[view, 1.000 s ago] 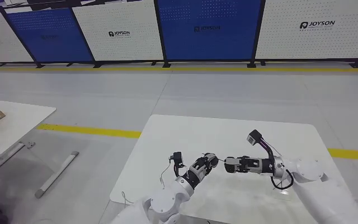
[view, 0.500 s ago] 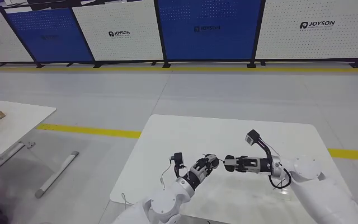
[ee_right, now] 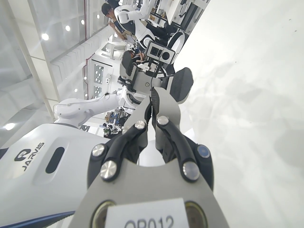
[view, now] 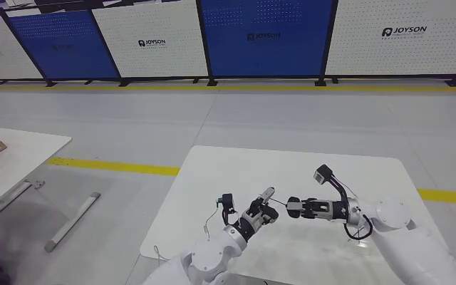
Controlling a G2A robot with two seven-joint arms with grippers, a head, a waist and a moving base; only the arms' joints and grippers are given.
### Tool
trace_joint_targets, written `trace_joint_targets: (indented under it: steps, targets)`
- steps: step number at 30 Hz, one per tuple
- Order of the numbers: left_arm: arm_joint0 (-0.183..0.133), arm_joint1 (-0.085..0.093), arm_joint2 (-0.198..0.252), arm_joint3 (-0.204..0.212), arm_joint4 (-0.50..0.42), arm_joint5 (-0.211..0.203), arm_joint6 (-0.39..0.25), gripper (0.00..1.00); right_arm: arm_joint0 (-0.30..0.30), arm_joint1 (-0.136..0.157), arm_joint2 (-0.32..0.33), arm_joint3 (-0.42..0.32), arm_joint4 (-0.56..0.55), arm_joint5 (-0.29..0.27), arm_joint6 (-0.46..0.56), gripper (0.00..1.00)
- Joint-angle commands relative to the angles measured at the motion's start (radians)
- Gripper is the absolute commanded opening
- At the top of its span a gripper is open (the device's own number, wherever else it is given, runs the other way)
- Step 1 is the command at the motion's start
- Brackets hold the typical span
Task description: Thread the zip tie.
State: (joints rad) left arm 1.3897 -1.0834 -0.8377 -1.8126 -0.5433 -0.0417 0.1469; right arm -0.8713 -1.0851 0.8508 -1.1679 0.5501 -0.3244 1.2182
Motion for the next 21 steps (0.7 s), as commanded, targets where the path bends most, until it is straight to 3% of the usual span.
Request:
trace_joint_targets:
  steps: [1, 4, 16, 17, 21]
  targets:
    - [-0.003, 0.003, -0.013, 0.01, 0.019, 0.004, -0.047, 1.0, -0.002, 0.003, 0.005, -0.009, -0.011, 0.026, 0.016, 0.0]
    - [-0.003, 0.011, -0.03, 0.026, 0.085, 0.014, -0.106, 1.0, -0.002, 0.006, 0.012, -0.021, -0.024, 0.068, 0.036, 0.0]
    - [0.006, 0.008, -0.038, 0.026, 0.089, -0.007, -0.112, 0.98, -0.004, 0.006, 0.017, -0.028, -0.031, 0.078, 0.029, 0.0]
    - [0.009, 0.007, -0.041, 0.027, 0.088, -0.015, -0.113, 0.58, -0.004, 0.006, 0.017, -0.028, -0.031, 0.078, 0.029, 0.0]
    - [0.016, 0.005, -0.054, 0.028, 0.084, -0.026, -0.127, 0.29, -0.004, 0.006, 0.017, -0.028, -0.031, 0.078, 0.029, 0.0]
